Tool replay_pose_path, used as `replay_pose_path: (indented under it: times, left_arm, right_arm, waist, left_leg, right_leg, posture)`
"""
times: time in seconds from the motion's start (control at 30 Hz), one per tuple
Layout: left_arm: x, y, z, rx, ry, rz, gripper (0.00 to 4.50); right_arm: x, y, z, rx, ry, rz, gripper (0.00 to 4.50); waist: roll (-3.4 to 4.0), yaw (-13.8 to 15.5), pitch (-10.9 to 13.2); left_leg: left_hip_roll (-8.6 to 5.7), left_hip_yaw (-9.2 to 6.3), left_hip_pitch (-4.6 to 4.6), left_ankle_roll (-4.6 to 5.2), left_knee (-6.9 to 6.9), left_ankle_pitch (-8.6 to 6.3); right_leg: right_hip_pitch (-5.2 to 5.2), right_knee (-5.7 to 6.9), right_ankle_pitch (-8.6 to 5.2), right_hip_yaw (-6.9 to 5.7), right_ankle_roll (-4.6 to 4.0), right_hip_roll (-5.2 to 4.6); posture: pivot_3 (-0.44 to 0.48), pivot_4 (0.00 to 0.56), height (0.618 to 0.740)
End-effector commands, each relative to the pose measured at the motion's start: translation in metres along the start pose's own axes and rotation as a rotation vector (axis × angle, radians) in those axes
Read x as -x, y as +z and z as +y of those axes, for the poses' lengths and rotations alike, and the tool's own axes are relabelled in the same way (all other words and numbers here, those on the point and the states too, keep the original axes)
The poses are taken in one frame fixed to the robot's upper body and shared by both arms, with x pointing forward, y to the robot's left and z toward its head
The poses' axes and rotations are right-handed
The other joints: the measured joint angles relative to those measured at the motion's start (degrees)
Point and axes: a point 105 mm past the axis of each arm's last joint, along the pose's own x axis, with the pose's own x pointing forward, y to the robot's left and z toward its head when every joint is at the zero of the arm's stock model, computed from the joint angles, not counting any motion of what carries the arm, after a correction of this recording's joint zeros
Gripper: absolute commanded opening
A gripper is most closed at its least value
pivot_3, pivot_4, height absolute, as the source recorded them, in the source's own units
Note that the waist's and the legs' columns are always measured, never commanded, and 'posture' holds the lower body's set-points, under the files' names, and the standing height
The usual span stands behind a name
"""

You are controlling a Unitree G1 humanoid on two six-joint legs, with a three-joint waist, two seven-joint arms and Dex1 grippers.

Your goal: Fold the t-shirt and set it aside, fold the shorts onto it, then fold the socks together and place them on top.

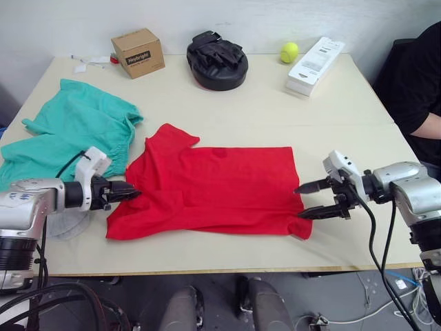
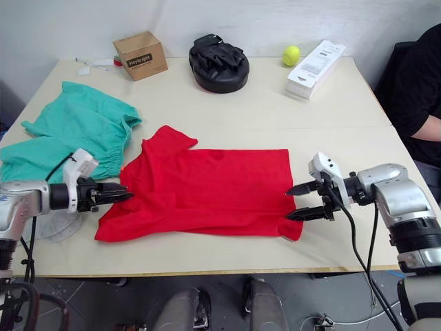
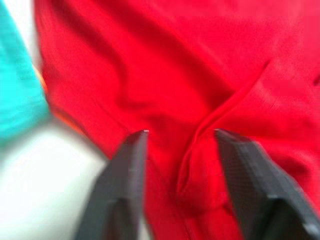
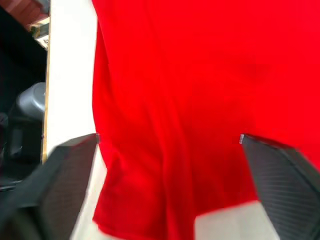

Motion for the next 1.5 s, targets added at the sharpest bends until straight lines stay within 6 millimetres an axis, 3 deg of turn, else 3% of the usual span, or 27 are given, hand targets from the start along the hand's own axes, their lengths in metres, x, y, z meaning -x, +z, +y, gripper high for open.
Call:
replay_pose_path:
  times: [0.03, 0.23, 0.3, 0.37, 0.47, 0.63, 0.77, 0.97, 1.13, 1.3, 1.43, 1.5]
  left_arm:
    - [0.019, 0.022, -0.031, -0.191, -0.073, -0.052, 2.78]
    - [0.021, -0.032, -0.064, -0.455, -0.153, 0.169, 2.78]
    - [0.018, -0.036, -0.066, -0.458, -0.134, 0.149, 2.78]
    - [0.009, -0.027, -0.071, -0.383, -0.132, 0.041, 2.39]
    - [-0.004, -0.025, -0.078, -0.340, -0.161, -0.014, 1.53]
    - [-0.011, -0.048, -0.078, -0.374, -0.176, 0.078, 0.00]
    - [-0.004, -0.054, -0.078, -0.396, -0.185, 0.109, 0.00]
    - [0.006, -0.060, -0.072, -0.409, -0.164, 0.139, 0.00]
    - [-0.002, -0.070, -0.059, -0.426, -0.093, 0.183, 0.00]
    - [-0.012, -0.084, -0.046, -0.467, -0.063, 0.232, 0.00]
    - [-0.014, -0.088, -0.033, -0.472, -0.034, 0.243, 0.00]
    - [-0.011, -0.090, -0.022, -0.467, 0.000, 0.254, 0.00]
  right_arm:
    - [0.008, 0.021, 0.012, 0.203, -0.090, -0.023, 4.50]
    - [-0.003, -0.003, 0.043, 0.459, -0.095, 0.079, 4.50]
    - [-0.010, 0.004, 0.045, 0.408, -0.119, 0.016, 4.50]
    - [-0.020, 0.010, 0.051, 0.359, -0.105, -0.043, 4.13]
    - [-0.034, 0.014, 0.058, 0.344, -0.071, -0.070, 3.21]
    - [-0.046, 0.007, 0.062, 0.372, -0.035, -0.038, 1.41]
    - [-0.045, -0.006, 0.057, 0.411, -0.054, 0.027, 0.02]
    - [-0.041, -0.019, 0.052, 0.429, -0.078, 0.071, 0.02]
    - [-0.054, -0.019, 0.049, 0.429, -0.086, 0.058, 0.02]
    - [-0.066, -0.039, 0.048, 0.430, -0.047, 0.158, 0.02]
    - [-0.061, -0.057, 0.050, 0.424, -0.012, 0.241, 0.02]
    - [-0.045, -0.068, 0.052, 0.389, -0.007, 0.293, 0.02]
  waist:
    - [0.00, 0.0, 0.0]
    - [0.01, -0.1, 0.0]
    - [0.01, 0.0, 0.0]
    - [0.01, 0.2, 0.0]
    - [0.00, 0.8, 0.0]
    - [-0.01, 0.8, 0.0]
    - [-0.01, 0.8, 0.0]
    - [-0.01, 0.8, 0.0]
    - [-0.01, 0.8, 0.0]
    - [0.00, 0.9, 0.0]
    - [0.12, 1.5, -0.2]
    - [0.22, 1.6, -0.3]
  left_leg:
    - [0.00, 0.01, 0.00, -0.01, 0.00, -0.01]
    - [0.00, 0.07, 0.19, -0.06, -0.09, -0.07]
    - [0.00, 0.08, 0.20, -0.07, -0.10, -0.12]
    - [0.00, 0.07, 0.24, -0.10, -0.09, -0.13]
    - [0.01, -0.01, 0.22, 0.02, -0.07, -0.08]
    - [0.01, 0.02, 0.17, 0.11, -0.08, -0.12]
    - [0.01, 0.02, 0.16, 0.15, -0.06, -0.14]
    - [0.01, 0.02, 0.17, 0.18, -0.06, -0.16]
    - [0.03, 0.01, 0.18, 0.19, -0.06, -0.16]
    - [0.03, 0.02, 0.18, 0.20, -0.07, -0.16]
    - [0.04, -0.01, 0.40, 0.47, -0.06, -0.31]
    - [0.06, -0.08, 0.63, 0.50, -0.07, -0.35]
  right_leg:
    - [0.00, -0.01, 0.00, 0.01, 0.00, 0.00]
    - [0.09, -0.06, -0.01, 0.09, 0.00, 0.00]
    - [0.09, -0.03, -0.03, 0.09, -0.03, 0.01]
    - [0.10, -0.02, 0.00, 0.10, -0.07, 0.01]
    - [0.12, 0.01, 0.00, 0.09, -0.08, 0.00]
    - [0.10, -0.05, 0.00, 0.06, -0.08, 0.01]
    - [0.10, -0.07, -0.01, 0.04, -0.08, 0.01]
    - [0.10, -0.06, -0.02, 0.04, -0.10, 0.01]
    - [0.10, -0.05, -0.03, 0.03, -0.11, 0.02]
    - [0.10, -0.05, -0.03, 0.03, -0.11, 0.01]
    - [0.30, -0.04, -0.04, 0.00, -0.13, 0.01]
    - [0.58, -0.08, -0.05, -0.05, -0.15, 0.00]
  posture:
    - [0.000, 0.150, 0.740]
    - [0.000, 0.150, 0.740]
    - [0.000, 0.150, 0.740]
    - [0.000, 0.150, 0.740]
    - [0.000, 0.150, 0.740]
    - [0.000, 0.150, 0.740]
    - [0.000, 0.150, 0.740]
    - [0.000, 0.150, 0.740]
    - [0.000, 0.150, 0.740]
    - [0.000, 0.150, 0.740]
    - [0.000, 0.150, 0.740]
    - [0.000, 0.150, 0.740]
